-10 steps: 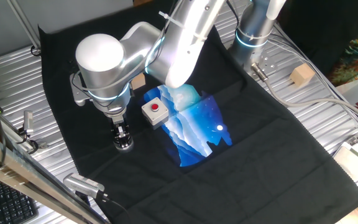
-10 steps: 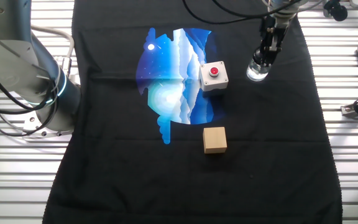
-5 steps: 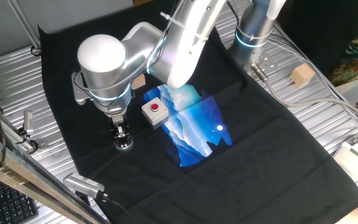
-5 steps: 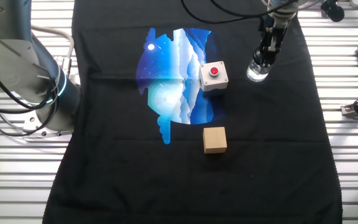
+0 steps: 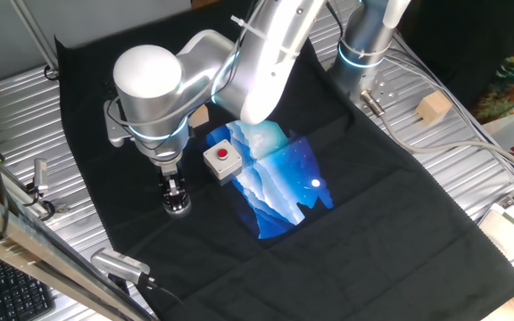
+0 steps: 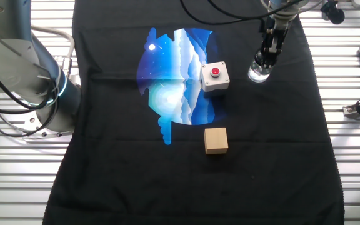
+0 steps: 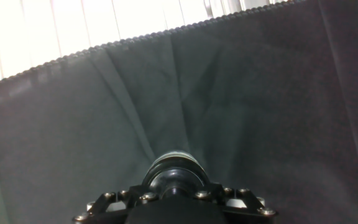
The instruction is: Screw the lid onto the jar
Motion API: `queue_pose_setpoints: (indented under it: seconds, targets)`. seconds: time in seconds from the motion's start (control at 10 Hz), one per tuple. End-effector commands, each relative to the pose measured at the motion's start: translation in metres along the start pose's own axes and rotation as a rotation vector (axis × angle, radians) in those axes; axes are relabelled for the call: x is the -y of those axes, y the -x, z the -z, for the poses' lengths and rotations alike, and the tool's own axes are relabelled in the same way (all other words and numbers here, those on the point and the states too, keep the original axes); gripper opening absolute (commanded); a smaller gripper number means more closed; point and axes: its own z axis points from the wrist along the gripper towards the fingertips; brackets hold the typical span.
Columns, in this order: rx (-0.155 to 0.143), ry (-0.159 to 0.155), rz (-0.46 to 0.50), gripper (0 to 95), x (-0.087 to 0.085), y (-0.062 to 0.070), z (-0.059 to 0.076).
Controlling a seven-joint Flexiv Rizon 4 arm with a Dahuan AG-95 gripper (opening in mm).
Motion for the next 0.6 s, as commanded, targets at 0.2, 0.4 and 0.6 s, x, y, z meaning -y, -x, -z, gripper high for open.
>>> queue_pose_setpoints:
  seconds: [0.2, 0.4, 0.6]
  targets:
    - [-0.01, 0.007, 0.007, 0.0, -0.0002, 0.0004, 0.0003]
    - [-0.018, 0.001, 0.015, 0.0, -0.0009, 0.0009, 0.0008]
    - [-0.026, -0.001, 0.02, 0.0, -0.0017, 0.0011, 0.0014]
